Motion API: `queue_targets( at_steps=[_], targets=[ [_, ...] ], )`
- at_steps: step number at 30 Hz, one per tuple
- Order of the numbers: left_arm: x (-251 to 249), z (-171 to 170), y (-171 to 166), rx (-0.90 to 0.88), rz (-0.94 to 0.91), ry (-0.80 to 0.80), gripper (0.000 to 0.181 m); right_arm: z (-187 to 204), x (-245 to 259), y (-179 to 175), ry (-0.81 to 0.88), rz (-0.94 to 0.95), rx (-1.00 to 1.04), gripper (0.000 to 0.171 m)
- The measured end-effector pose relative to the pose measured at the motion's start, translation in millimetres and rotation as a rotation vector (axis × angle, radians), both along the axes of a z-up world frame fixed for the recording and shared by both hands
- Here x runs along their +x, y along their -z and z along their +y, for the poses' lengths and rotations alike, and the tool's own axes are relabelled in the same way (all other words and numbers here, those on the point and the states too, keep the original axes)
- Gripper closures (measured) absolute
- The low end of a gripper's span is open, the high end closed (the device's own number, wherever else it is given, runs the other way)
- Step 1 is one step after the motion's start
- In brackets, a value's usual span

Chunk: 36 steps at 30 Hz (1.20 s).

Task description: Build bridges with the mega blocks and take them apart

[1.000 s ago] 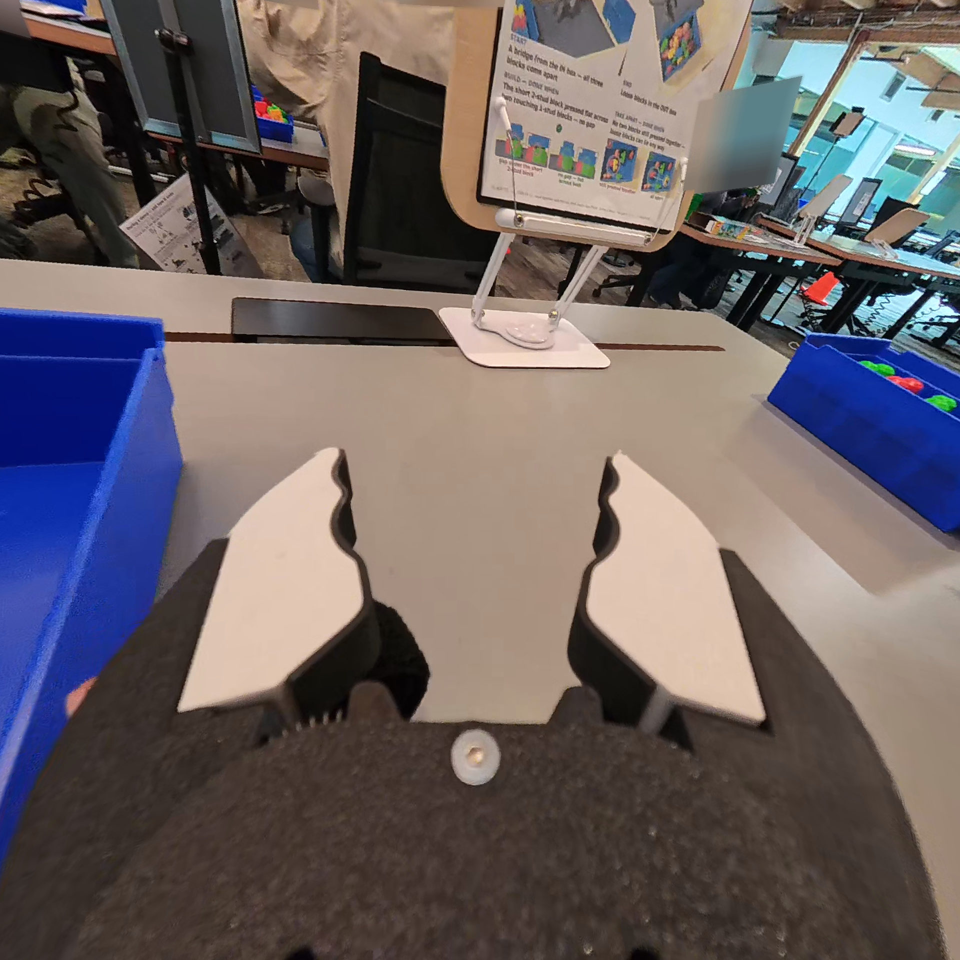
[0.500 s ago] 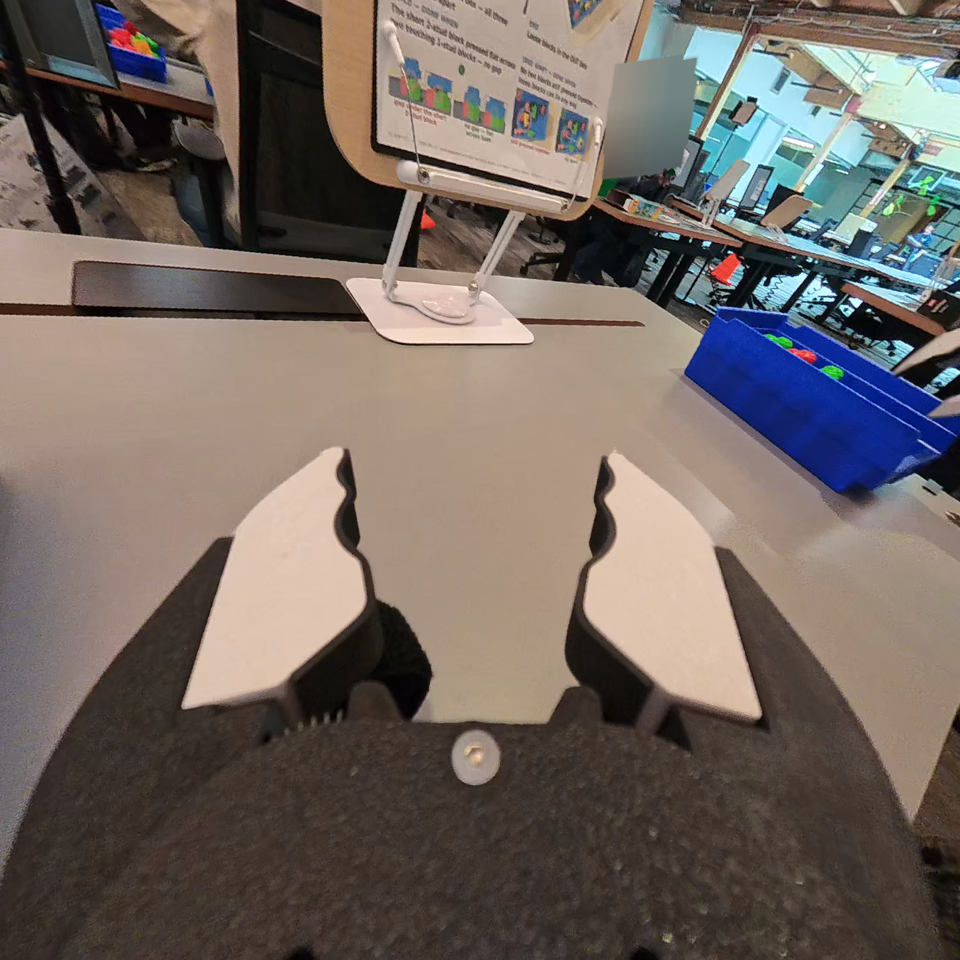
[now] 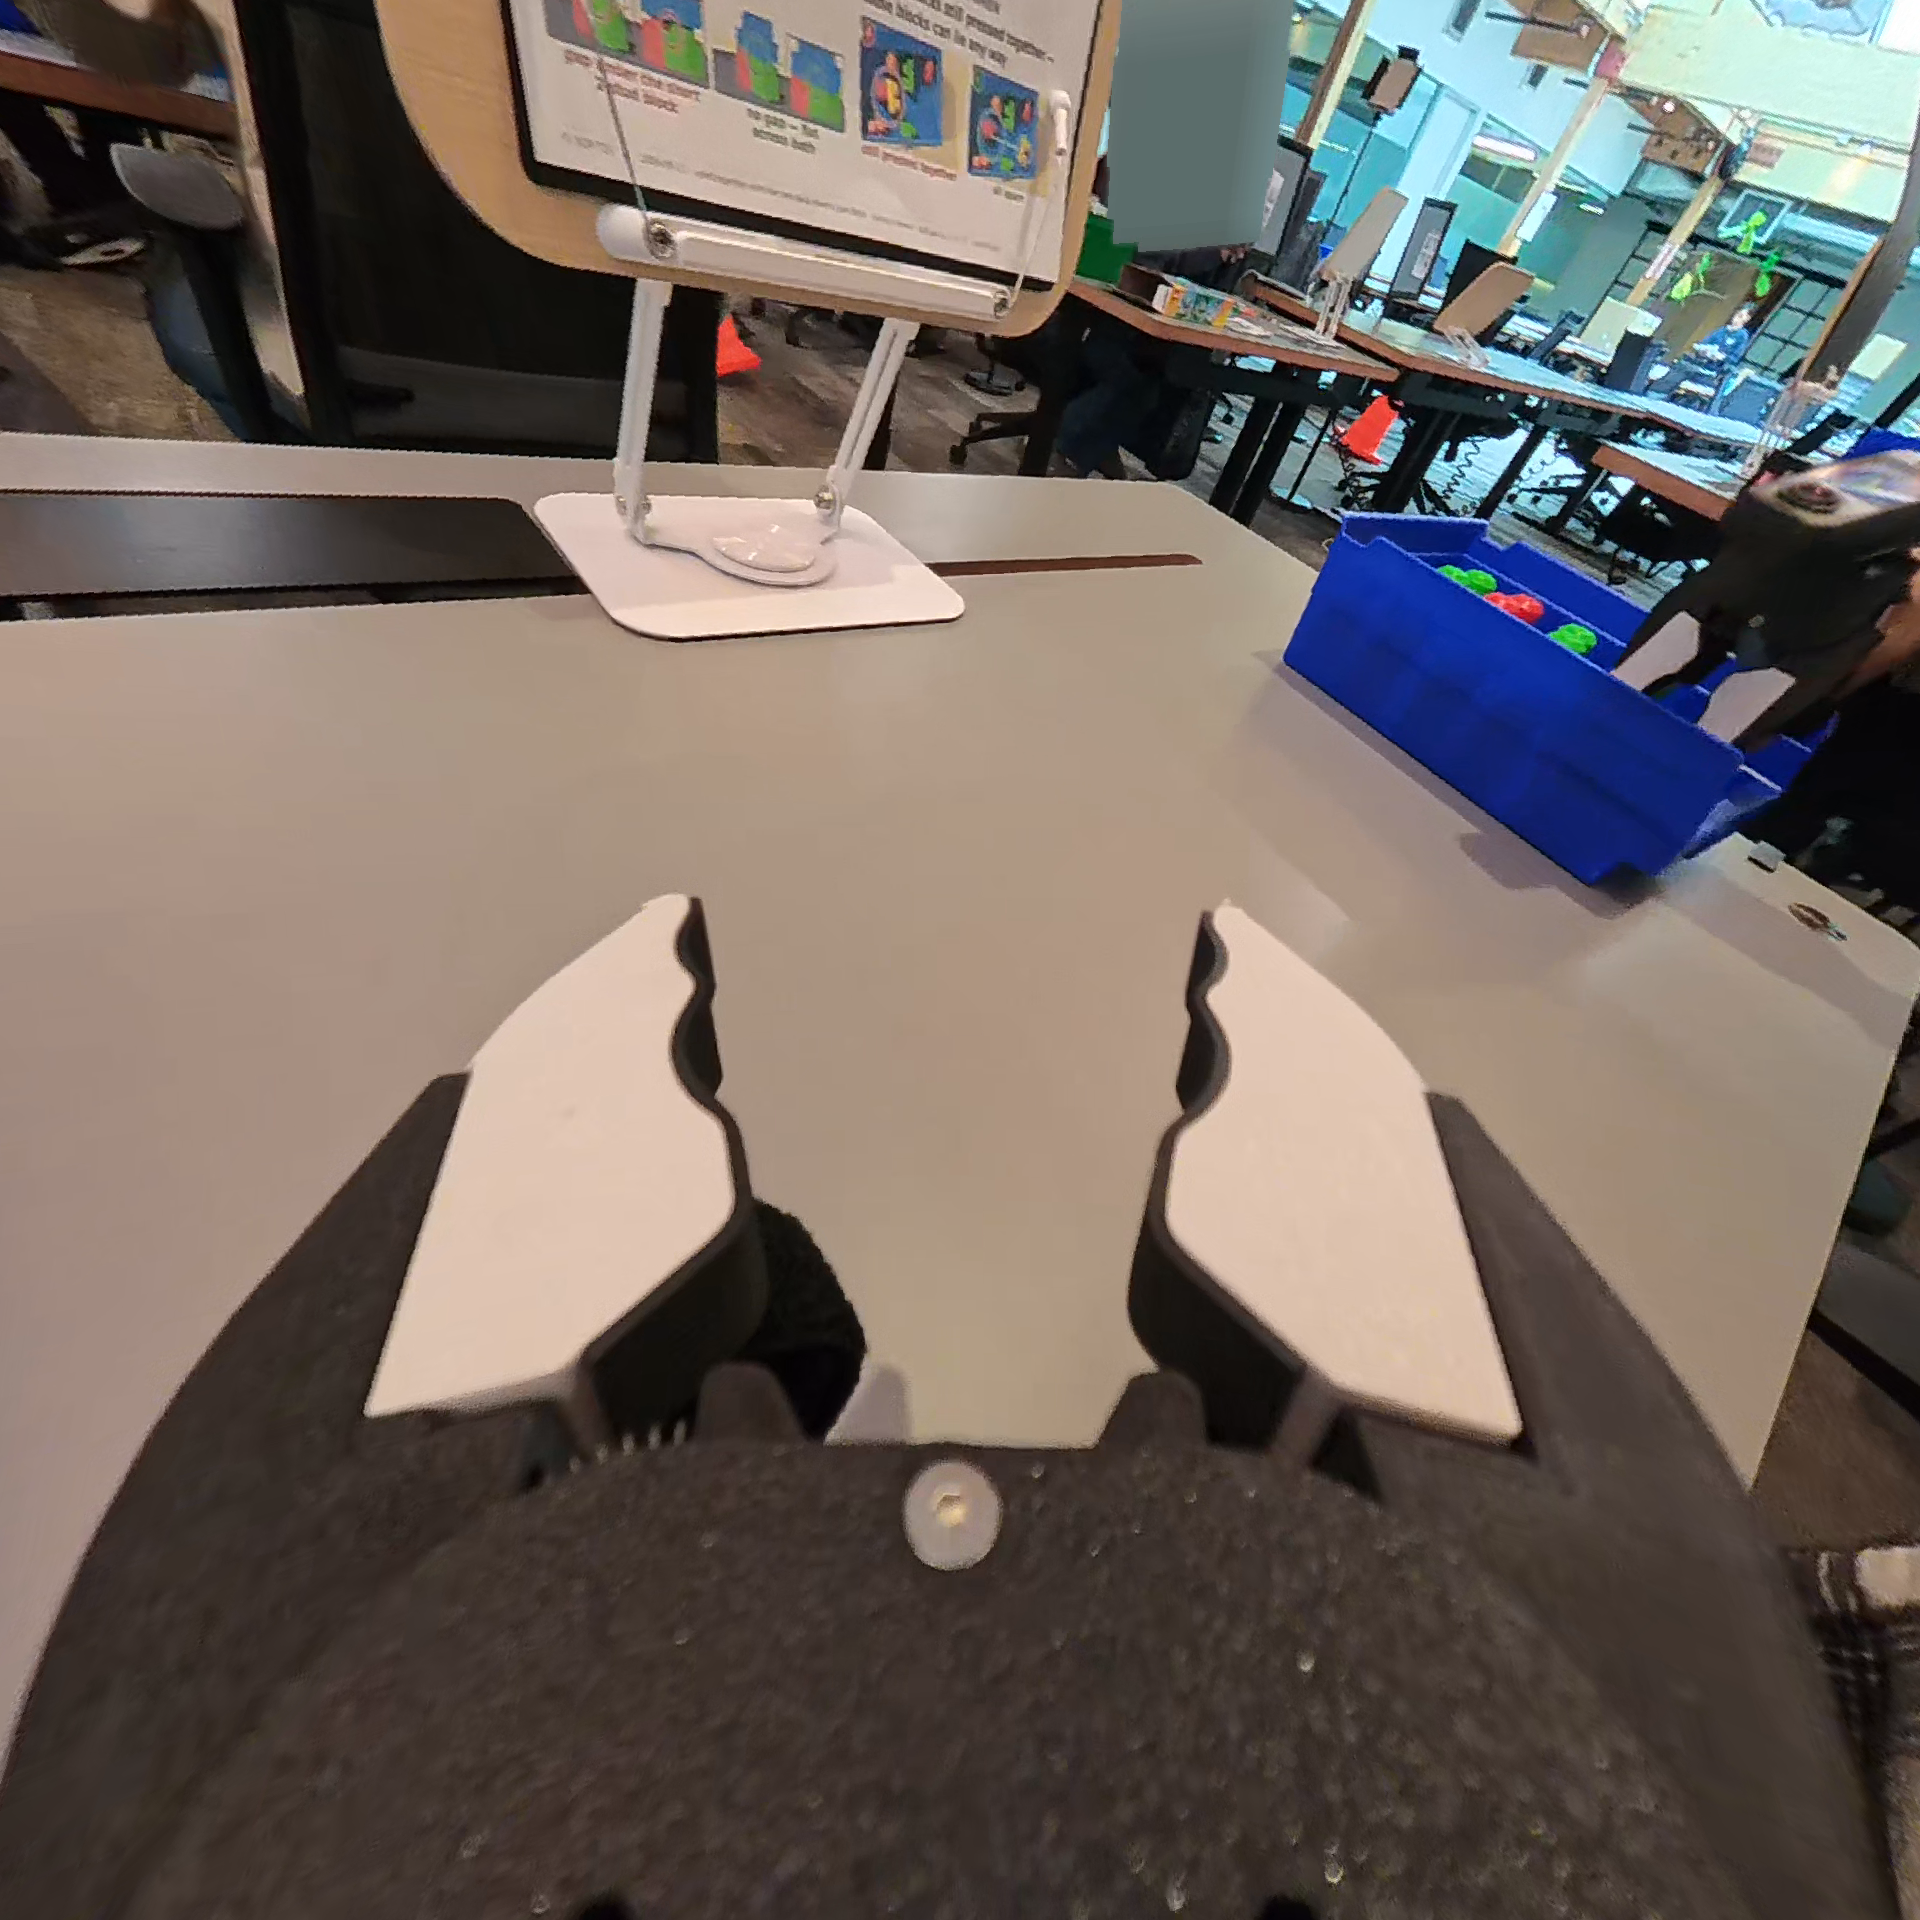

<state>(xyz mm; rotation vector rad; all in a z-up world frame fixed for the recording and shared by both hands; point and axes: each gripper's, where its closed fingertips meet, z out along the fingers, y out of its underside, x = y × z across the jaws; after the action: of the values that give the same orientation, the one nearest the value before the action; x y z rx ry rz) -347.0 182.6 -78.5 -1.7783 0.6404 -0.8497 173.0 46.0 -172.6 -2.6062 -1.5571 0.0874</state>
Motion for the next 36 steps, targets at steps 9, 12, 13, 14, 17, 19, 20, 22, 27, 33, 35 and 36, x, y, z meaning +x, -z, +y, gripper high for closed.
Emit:
queue_targets(
  at_steps=[9,12,13,14,17,19,20,22,27,33,35,36],
  targets=[
    [36,-24,-4,-0.001,-0.099,0.2,0.088,20,-8,-118,0.286,0.262,0.285,0.136],
    [62,-34,-24,-0.041,-0.253,0.331,0.092,29,-53,-164,0.333,0.454,0.401,0.136],
    [74,-37,-32,-0.051,-0.298,0.379,0.094,33,-77,-173,0.352,0.55,0.419,0.136],
    [87,-40,-41,-0.056,-0.332,0.43,0.094,34,-105,-179,0.347,0.658,0.415,0.136],
    [132,-53,-53,-0.066,-0.34,0.583,0.095,40,-184,-177,0.33,0.911,0.369,0.136],
    [159,-64,-54,-0.073,-0.306,0.674,0.089,42,-229,-165,0.304,1.014,0.314,0.137],
    [169,-68,-53,-0.069,-0.282,0.711,0.089,41,-249,-156,0.278,1.037,0.278,0.137],
    [182,-74,-52,-0.068,-0.255,0.771,0.091,43,-279,-140,0.241,1.057,0.244,0.137],
    [184,-77,-45,-0.13,-0.269,0.867,0.109,50,-321,-121,0.211,1.185,0.144,0.137],
    [175,-82,-34,-0.237,-0.283,0.948,0.145,52,-344,-118,0.174,1.307,0.08,0.137],
    [172,-82,-33,-0.232,-0.256,0.935,0.145,52,-346,-116,0.163,1.318,0.069,0.137],
    [170,-82,-31,-0.214,-0.229,0.929,0.146,52,-347,-116,0.153,1.319,0.074,0.137]
  ],
)
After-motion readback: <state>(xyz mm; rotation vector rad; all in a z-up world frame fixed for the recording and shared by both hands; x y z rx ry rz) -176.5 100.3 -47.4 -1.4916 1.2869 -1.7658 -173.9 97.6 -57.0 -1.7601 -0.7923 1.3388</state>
